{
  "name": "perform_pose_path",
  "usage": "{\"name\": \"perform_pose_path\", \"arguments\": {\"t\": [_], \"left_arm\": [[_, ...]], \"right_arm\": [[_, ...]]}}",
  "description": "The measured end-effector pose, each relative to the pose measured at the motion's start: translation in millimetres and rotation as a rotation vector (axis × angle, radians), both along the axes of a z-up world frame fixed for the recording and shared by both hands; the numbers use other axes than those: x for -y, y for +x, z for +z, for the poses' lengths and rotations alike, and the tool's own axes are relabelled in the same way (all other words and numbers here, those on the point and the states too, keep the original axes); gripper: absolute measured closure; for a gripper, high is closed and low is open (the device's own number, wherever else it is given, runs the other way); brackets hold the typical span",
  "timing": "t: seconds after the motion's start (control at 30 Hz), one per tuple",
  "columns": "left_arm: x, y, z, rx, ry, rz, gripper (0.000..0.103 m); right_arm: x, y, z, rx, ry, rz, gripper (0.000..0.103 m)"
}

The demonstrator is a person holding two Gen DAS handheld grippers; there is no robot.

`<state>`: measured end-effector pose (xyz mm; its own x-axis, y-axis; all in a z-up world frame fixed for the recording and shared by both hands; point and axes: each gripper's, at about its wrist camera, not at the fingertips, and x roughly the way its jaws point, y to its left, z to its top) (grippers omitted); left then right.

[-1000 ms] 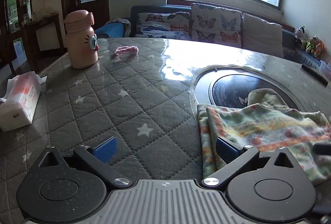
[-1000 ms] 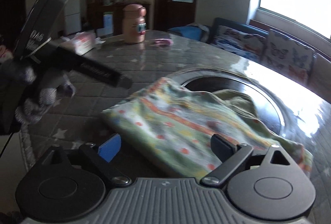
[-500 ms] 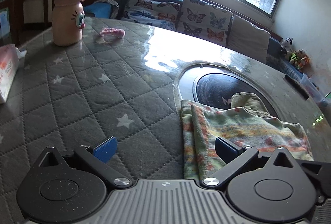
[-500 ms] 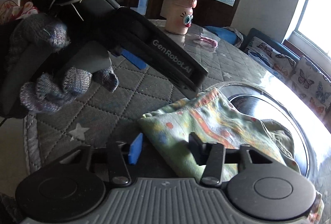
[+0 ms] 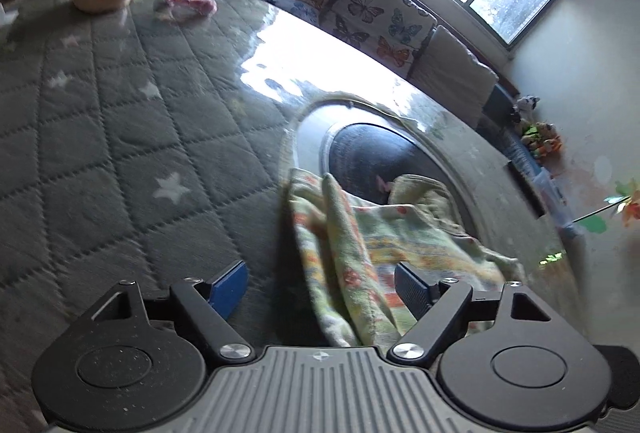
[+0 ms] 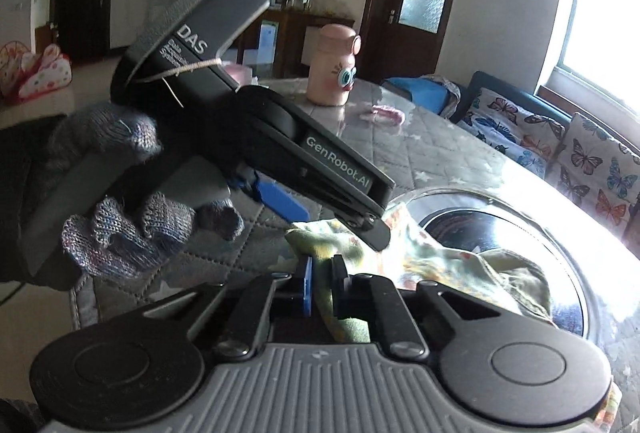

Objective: Fold clothes

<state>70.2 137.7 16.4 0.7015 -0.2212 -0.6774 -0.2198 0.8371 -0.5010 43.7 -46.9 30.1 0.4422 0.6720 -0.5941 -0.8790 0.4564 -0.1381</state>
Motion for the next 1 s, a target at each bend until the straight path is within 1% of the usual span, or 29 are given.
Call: {"name": "perform_pose_path", "arguments": {"t": [0.07,0.17,0.2,0.27,0.33,0.37,0.4,0.43,0.47,0.5,0.53,0.67,0.77,0.93,1.0], "left_arm": [[2,3,-1,0.0,-0.041,-0.012,0.026],[5,6,-2,0.002,-0.079,-0.018,0.032],[6,7,-3,-0.001,-0.1,-0.028,0.036],[8,8,-5,-0.006,-0.136,-0.047,0.045],[9,8,-7,-0.007,-0.137,-0.038,0.06],[7,8,-8,-0.013,-0.147,-0.034,0.065],[6,9,-10,-0.02,-0.157,-0.03,0.075],[5,9,-12,-0.026,-0.17,-0.03,0.082],[4,9,-14,-0.028,-0.169,-0.027,0.084],[4,8,-14,-0.027,-0.166,-0.025,0.087],[4,8,-14,-0.025,-0.167,-0.025,0.087],[4,7,-15,-0.022,-0.163,-0.026,0.088],[6,7,-15,-0.018,-0.148,-0.027,0.088],[7,6,-14,-0.017,-0.139,-0.027,0.088],[8,6,-13,-0.017,-0.132,-0.029,0.088]], "right_arm": [[5,0,3,-0.005,0.017,-0.008,0.095],[11,-2,5,-0.014,0.034,-0.009,0.095],[12,-3,5,-0.016,0.037,-0.006,0.095],[15,-4,5,-0.019,0.04,-0.003,0.095],[17,-5,5,-0.025,0.045,-0.002,0.095],[19,-4,6,-0.038,0.051,-0.001,0.095],[21,-3,6,-0.051,0.056,0.0,0.095],[23,-2,7,-0.064,0.062,0.0,0.093],[25,-1,8,-0.074,0.068,-0.003,0.086],[30,-1,8,-0.077,0.073,-0.015,0.082],[34,0,8,-0.08,0.078,-0.027,0.075],[52,6,8,-0.094,0.094,-0.083,0.074],[70,20,5,-0.098,0.087,-0.169,0.074],[107,55,-4,-0.11,0.082,-0.356,0.074],[123,74,-12,-0.143,0.092,-0.427,0.074]]}}
